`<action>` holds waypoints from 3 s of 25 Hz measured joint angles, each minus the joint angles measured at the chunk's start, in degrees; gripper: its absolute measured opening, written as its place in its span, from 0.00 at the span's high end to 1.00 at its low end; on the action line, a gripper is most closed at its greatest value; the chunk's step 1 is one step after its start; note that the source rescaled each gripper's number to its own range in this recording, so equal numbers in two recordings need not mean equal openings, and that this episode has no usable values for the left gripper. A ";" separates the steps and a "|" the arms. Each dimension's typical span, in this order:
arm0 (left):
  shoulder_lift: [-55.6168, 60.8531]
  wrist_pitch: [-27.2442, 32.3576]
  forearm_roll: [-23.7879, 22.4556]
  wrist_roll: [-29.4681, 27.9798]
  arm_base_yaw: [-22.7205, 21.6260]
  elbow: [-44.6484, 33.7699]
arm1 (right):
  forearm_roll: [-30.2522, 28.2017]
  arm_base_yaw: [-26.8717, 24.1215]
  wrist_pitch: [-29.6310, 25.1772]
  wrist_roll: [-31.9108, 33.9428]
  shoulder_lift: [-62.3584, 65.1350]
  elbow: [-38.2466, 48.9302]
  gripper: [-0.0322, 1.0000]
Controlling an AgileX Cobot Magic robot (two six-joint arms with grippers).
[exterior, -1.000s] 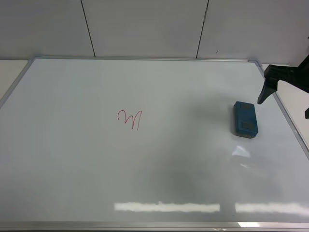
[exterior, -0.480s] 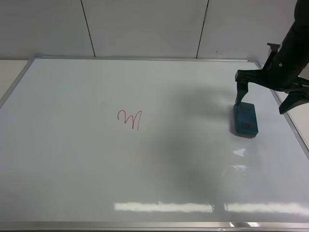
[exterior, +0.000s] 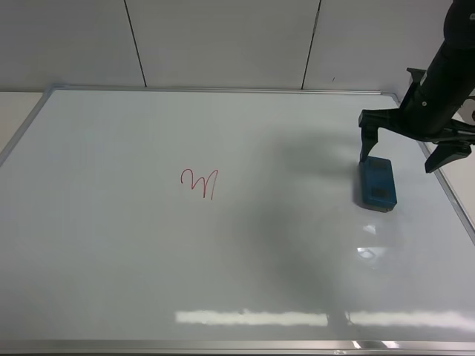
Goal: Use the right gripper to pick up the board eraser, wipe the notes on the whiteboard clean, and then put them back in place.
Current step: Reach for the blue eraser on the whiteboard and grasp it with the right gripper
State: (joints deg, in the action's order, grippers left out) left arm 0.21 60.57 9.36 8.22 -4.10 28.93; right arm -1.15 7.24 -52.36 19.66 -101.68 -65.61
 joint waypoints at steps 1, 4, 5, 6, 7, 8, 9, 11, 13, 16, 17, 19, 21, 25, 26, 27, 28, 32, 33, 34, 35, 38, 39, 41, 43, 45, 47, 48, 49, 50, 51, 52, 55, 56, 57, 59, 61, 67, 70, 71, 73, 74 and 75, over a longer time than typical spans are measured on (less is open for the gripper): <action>0.00 0.00 0.00 0.00 0.00 0.00 | 0.00 0.00 0.42 0.00 -0.61 0.00 0.00; 0.00 0.00 0.00 0.00 0.00 0.00 | 0.00 0.00 1.49 0.00 -2.69 0.00 0.00; 0.00 0.00 0.00 0.00 0.00 0.00 | 0.00 0.00 1.79 0.00 -3.27 0.00 0.00; 0.00 0.00 0.00 0.00 0.00 0.00 | 0.00 0.00 1.93 0.00 -3.86 -0.05 0.00; 0.00 0.00 0.00 0.00 0.00 0.00 | 0.00 0.00 2.00 0.00 -4.51 -0.05 0.00; 0.00 0.00 0.00 0.00 0.00 0.00 | 0.00 0.00 2.23 0.00 -4.95 -0.05 0.00; 0.00 0.00 0.00 0.00 0.00 0.00 | 0.00 0.00 2.54 0.00 -5.38 -0.05 0.00; 0.00 0.00 0.00 0.00 0.00 0.00 | 0.00 0.00 3.03 0.03 -6.42 -0.05 0.00; 0.00 0.00 0.00 0.00 0.00 0.00 | 0.00 0.00 3.40 0.03 -7.40 -0.05 0.00; 0.00 0.00 0.00 0.00 0.00 0.00 | 0.05 0.00 4.21 0.14 -8.44 -0.05 0.00; 0.00 0.00 0.00 0.00 0.00 0.00 | 0.13 0.00 4.47 0.14 -8.56 -0.05 0.00; 0.00 0.00 0.00 0.00 0.00 0.00 | 0.16 0.00 4.58 0.14 -8.71 -0.05 0.00; 0.00 0.00 0.00 0.00 0.00 0.00 | 0.16 0.00 4.59 0.14 -8.71 -0.05 0.00; 0.00 0.00 0.00 0.00 0.00 0.00 | 0.16 0.00 4.59 0.14 -8.71 -0.05 0.00; 0.00 0.00 0.00 0.00 0.00 0.00 | 0.16 0.00 4.59 0.14 -8.71 -0.05 0.00; 0.00 0.00 0.00 0.00 0.00 0.00 | 0.16 0.00 4.59 0.14 -8.71 -0.05 0.00; 0.00 0.00 0.00 0.00 0.00 0.00 | 0.16 0.00 4.59 0.14 -8.71 -0.05 0.00; 0.00 0.00 0.00 0.00 0.00 0.00 | -0.06 0.00 4.59 0.14 -8.71 -0.05 0.00; 0.00 0.00 0.00 0.00 0.00 0.00 | -0.06 0.00 4.59 0.14 -8.71 -0.05 0.00; 0.00 0.00 0.00 0.00 0.00 0.00 | -0.06 0.00 4.59 0.14 -8.71 -0.05 0.01; 0.00 0.00 0.00 0.00 0.00 0.00 | -0.06 0.00 4.59 0.15 -8.71 -0.05 0.04; 0.00 0.00 0.00 0.00 0.00 0.00 | -0.06 0.00 4.59 0.15 -8.71 -0.05 0.34; 0.00 0.00 0.00 0.00 0.00 0.00 | -0.06 0.00 4.64 0.28 -8.71 -0.05 0.51; 0.00 0.00 0.00 0.00 0.00 0.00 | -0.20 0.00 4.92 0.33 -8.71 -0.05 0.85; 0.00 0.00 0.00 0.00 0.00 0.00 | -0.32 0.00 5.04 0.39 -8.71 -0.05 0.95; 0.00 0.00 0.00 0.00 0.00 0.00 | -0.77 0.00 5.04 0.39 -8.71 -0.05 0.95; 0.00 0.00 0.00 0.00 0.00 0.00 | -1.21 0.00 5.04 0.39 -8.71 -0.05 0.95; 0.00 0.00 0.00 0.00 0.00 0.00 | -1.35 0.00 5.04 0.39 -8.71 -0.05 0.95; 0.00 0.00 0.00 0.00 0.00 0.00 | -1.42 0.00 4.99 0.39 -8.71 -0.05 0.95; 0.00 0.00 0.00 0.00 0.00 0.00 | -1.63 0.00 4.92 0.39 -8.71 -0.05 0.95; 0.00 0.00 0.00 0.00 0.00 0.00 | -1.77 0.00 4.84 0.39 -8.71 -0.05 0.95; 0.00 0.00 0.00 0.00 0.00 0.00 | -2.11 0.00 4.72 0.39 -8.71 -0.05 0.95; 0.00 0.00 0.00 0.00 0.00 0.00 | -2.63 0.00 4.26 0.34 -8.71 -0.05 0.95; 0.00 0.00 0.00 0.00 0.00 0.00 | -2.63 0.00 3.96 0.08 -8.71 -0.05 0.95; 0.00 0.00 0.00 0.00 0.00 0.00 | -2.63 0.00 3.63 -0.24 -8.71 -0.05 0.95; 0.00 0.00 0.00 0.00 0.00 0.00 | -2.63 0.00 2.77 -1.20 -8.71 -0.05 0.95; 0.00 0.00 0.00 0.00 0.00 0.00 | -2.63 0.00 1.67 -1.78 -8.71 -0.46 0.95; 0.00 0.00 0.00 0.00 0.00 0.00 | -3.05 2.98 -0.23 -6.42 -8.71 -3.09 0.95; 0.00 0.00 0.00 0.00 0.00 0.00 | -3.05 5.18 -1.10 -9.61 -8.75 -4.65 0.95; 0.00 0.00 0.00 0.00 0.00 0.00 | -3.05 6.09 -1.39 -10.74 -8.75 -5.40 0.95; 0.00 0.00 0.00 0.00 0.00 0.00 | -3.05 8.11 -1.81 -12.46 -8.75 -6.84 0.95; 0.00 0.00 0.00 0.00 0.00 0.00 | -3.05 9.17 -2.20 -13.49 -8.75 -7.77 0.95; 0.00 0.00 0.00 0.00 0.00 0.00 | -3.05 10.22 -2.62 -14.11 -8.75 -8.41 0.95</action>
State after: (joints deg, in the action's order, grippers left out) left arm 0.21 60.57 9.36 8.22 -4.10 28.93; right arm -4.19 17.46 -54.99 5.55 -110.44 -74.03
